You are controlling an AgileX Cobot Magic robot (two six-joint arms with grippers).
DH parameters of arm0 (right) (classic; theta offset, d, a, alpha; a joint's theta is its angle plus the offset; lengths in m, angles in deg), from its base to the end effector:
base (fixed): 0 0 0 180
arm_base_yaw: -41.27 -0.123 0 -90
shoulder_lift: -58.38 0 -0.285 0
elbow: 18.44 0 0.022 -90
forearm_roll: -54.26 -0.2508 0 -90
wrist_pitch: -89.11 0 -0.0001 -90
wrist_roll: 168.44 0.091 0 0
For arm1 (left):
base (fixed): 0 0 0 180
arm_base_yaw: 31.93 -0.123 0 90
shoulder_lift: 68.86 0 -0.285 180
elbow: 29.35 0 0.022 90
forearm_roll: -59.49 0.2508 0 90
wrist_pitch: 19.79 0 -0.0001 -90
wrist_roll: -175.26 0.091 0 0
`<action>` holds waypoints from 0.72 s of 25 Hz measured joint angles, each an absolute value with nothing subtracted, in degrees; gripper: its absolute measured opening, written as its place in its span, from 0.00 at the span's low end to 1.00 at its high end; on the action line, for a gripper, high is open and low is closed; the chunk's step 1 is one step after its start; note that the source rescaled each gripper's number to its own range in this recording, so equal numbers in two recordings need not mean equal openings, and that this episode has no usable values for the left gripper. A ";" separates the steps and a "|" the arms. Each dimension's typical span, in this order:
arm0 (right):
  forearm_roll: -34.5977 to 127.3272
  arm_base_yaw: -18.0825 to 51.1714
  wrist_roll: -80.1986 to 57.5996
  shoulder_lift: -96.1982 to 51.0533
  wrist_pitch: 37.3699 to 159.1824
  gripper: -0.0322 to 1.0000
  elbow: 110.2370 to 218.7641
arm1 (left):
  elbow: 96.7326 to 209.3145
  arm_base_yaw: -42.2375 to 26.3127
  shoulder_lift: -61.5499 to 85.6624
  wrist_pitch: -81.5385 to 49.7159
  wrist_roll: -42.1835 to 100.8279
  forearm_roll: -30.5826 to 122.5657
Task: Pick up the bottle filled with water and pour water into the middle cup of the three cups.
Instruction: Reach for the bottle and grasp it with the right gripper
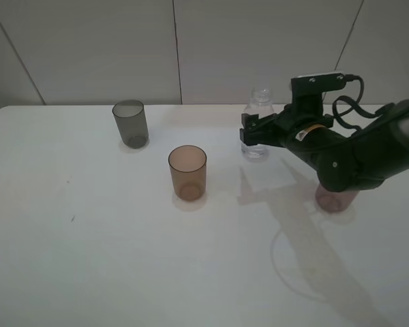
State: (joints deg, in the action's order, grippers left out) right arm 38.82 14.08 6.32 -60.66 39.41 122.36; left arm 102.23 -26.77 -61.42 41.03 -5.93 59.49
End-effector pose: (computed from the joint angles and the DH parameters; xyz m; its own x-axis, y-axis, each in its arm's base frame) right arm 0.3070 0.1370 0.1174 -0.3207 -0.0709 -0.9445 -0.2508 0.9679 0.0125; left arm -0.0061 0.0005 0.2779 -0.4490 0.0197 -0.8933 0.0806 0.9966 -0.0186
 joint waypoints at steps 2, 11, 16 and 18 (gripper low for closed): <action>39.65 14.08 7.36 -61.52 38.14 0.92 122.36 | 102.23 -26.77 -61.42 41.03 -5.93 59.49; 40.40 14.08 7.97 -65.01 35.47 0.92 125.03 | 102.23 -26.77 -61.42 41.03 -5.93 59.49; 40.40 14.08 7.97 -66.49 35.50 0.92 126.91 | 102.23 -26.77 -61.42 41.03 -5.93 59.49; 40.22 14.08 7.97 -67.07 35.35 0.92 127.05 | 102.23 -26.77 -61.42 41.03 -5.93 59.49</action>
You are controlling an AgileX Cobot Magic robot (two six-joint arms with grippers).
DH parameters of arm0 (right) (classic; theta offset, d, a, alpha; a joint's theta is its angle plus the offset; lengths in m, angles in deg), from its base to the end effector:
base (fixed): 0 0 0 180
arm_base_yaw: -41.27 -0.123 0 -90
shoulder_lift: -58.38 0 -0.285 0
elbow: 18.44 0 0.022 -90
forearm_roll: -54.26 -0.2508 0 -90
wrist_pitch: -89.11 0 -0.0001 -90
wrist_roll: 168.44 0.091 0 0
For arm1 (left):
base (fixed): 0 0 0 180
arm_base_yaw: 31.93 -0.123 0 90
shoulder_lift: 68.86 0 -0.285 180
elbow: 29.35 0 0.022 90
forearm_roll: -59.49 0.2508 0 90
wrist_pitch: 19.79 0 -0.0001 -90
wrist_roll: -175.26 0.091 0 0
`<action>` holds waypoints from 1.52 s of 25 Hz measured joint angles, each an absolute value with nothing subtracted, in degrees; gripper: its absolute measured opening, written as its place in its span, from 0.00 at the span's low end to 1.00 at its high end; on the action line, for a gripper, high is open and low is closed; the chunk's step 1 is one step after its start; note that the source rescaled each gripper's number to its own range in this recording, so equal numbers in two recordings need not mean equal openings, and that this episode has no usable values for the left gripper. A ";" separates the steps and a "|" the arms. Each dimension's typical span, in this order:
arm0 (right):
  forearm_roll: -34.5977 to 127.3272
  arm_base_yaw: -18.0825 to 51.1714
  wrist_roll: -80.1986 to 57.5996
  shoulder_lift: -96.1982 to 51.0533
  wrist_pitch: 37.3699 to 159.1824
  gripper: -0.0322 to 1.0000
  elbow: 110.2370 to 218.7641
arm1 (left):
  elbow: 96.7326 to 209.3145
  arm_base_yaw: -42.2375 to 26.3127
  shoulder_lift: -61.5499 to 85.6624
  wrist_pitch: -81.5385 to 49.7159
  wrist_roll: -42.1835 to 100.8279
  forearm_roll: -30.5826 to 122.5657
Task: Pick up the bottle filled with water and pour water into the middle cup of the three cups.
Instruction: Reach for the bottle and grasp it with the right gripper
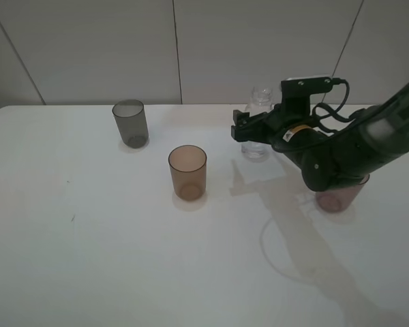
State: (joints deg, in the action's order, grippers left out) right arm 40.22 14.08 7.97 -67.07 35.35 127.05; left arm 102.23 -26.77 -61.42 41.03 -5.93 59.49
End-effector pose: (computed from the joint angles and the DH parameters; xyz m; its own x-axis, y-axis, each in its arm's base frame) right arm 0.3259 0.1474 0.1009 -0.2833 -0.0529 -0.9576 -0.2588 0.9656 0.0232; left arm -0.0061 0.0005 0.2779 -0.4490 0.0197 -0.8933 0.0806 0.9966 -0.0186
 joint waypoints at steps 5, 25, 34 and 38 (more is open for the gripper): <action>39.29 14.82 7.97 -69.12 34.92 0.92 127.23 | 102.23 -26.77 -61.42 41.03 -5.93 59.49; 37.21 15.29 7.97 -73.75 35.90 0.92 133.90 | 102.23 -26.77 -61.42 41.03 -5.93 59.49; 37.21 15.29 7.97 -74.79 36.23 0.92 133.93 | 102.23 -26.77 -61.42 41.03 -5.93 59.49; 37.21 15.29 7.97 -74.82 36.28 0.84 134.73 | 102.23 -26.77 -61.42 41.03 -5.93 59.49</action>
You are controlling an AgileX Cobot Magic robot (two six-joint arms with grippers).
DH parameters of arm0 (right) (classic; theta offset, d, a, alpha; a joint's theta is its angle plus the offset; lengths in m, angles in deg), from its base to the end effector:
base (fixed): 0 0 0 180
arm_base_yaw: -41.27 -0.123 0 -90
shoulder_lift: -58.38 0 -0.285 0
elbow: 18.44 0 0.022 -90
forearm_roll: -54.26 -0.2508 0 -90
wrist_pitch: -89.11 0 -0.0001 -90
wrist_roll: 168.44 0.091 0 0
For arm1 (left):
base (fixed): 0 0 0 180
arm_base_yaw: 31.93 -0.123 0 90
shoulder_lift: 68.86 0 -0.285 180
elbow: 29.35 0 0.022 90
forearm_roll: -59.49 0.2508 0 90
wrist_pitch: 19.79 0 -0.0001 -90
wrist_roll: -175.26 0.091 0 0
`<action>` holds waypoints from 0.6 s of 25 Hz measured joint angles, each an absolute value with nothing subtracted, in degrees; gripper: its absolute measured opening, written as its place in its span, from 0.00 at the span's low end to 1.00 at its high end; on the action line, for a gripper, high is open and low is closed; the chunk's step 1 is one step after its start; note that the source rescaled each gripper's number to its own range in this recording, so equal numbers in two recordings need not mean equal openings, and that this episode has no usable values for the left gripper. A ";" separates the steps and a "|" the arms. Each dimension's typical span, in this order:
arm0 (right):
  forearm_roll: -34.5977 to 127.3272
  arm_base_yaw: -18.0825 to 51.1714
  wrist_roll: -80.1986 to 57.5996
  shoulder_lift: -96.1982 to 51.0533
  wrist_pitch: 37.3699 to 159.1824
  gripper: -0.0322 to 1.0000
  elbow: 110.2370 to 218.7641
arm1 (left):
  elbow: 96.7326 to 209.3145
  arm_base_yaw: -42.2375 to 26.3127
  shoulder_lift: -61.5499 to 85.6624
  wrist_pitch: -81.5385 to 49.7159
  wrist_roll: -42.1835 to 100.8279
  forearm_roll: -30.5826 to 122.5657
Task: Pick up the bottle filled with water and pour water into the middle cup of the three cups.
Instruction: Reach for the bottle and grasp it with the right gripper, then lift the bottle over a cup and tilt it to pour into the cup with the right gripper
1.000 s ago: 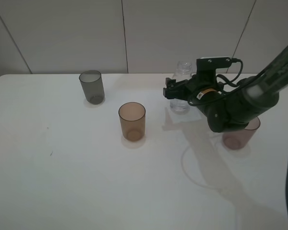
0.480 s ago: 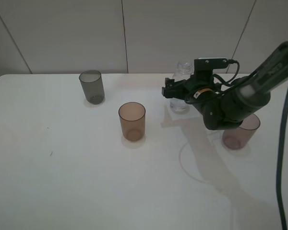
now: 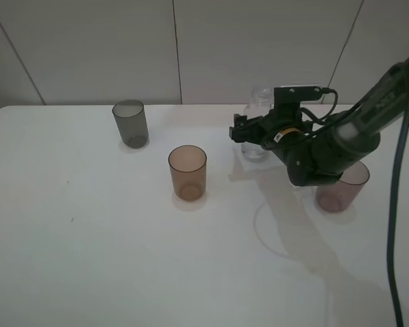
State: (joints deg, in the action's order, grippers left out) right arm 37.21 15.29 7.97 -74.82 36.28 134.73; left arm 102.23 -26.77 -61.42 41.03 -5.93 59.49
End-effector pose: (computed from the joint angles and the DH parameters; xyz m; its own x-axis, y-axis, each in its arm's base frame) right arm 0.3557 0.1497 0.0745 -0.3097 -0.0208 -0.9506 -0.1908 0.9808 0.0407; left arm -0.0061 0.0005 0.2779 -0.4490 0.0197 -0.8933 0.0806 0.9966 -0.0186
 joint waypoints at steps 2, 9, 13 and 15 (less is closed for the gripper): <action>37.21 15.29 7.97 -74.82 36.33 0.71 135.66 | 102.23 -26.77 -61.42 41.03 -5.93 59.49; 37.26 15.29 7.97 -74.82 37.53 0.52 135.99 | 102.23 -26.77 -61.42 41.03 -5.93 59.49; 37.21 15.29 7.97 -75.27 37.53 0.34 136.03 | 102.23 -26.77 -61.42 41.03 -5.93 59.49; 37.21 15.29 7.97 -75.49 37.53 0.18 136.03 | 102.23 -26.77 -61.42 41.03 -5.93 59.49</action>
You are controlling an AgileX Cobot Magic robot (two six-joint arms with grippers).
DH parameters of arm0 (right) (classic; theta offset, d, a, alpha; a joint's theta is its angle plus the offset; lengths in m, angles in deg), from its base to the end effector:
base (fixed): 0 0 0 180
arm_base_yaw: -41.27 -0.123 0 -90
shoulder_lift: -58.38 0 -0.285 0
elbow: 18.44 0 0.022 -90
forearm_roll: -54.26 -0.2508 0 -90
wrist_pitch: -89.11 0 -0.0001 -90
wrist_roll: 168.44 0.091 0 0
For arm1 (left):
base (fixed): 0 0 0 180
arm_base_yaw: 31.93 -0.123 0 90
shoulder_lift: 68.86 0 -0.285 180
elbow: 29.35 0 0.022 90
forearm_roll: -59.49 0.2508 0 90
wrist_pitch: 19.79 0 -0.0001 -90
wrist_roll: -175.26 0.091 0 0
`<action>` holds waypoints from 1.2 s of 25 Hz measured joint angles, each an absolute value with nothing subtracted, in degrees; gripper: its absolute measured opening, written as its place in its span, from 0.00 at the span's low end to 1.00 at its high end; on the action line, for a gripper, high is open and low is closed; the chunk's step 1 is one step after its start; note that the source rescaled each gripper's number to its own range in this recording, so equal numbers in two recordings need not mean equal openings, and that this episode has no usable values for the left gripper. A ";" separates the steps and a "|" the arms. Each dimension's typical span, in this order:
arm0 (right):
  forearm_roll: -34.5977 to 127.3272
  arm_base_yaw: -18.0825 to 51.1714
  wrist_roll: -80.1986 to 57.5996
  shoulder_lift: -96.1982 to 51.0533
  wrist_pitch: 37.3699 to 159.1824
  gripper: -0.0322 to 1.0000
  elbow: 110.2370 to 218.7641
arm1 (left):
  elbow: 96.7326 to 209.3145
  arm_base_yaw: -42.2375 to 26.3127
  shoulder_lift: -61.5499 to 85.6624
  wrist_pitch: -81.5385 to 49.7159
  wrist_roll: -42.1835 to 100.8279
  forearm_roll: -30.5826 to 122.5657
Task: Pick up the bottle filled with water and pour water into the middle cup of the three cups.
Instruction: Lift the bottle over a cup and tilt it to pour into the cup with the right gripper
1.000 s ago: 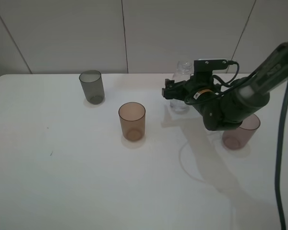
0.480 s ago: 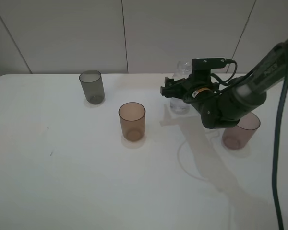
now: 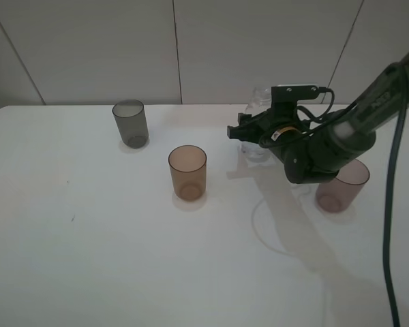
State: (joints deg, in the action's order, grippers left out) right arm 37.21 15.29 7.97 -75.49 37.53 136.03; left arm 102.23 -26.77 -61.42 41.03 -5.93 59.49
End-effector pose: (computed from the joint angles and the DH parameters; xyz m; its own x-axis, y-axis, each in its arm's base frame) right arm 0.3598 0.1521 0.0724 -0.3205 -0.0205 -0.9470 -0.1925 0.9803 0.0439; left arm -0.0061 0.0005 0.2779 -0.4490 0.0197 -0.8933 0.0806 0.9966 -0.0186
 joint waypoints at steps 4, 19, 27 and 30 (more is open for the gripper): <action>36.76 15.29 7.97 -75.57 37.55 0.05 136.03 | 102.23 -26.77 -61.42 41.03 -5.93 59.49; 36.95 15.29 -19.11 -63.19 51.22 0.05 136.10 | 102.23 -26.77 -61.42 41.03 -5.93 59.49; 40.46 14.98 -33.85 -54.24 71.16 0.05 136.14 | 102.23 -26.77 -61.42 41.03 -5.93 59.49; 40.65 12.14 -41.03 -50.54 73.23 0.05 135.92 | 102.23 -26.77 -61.42 41.03 -5.93 59.49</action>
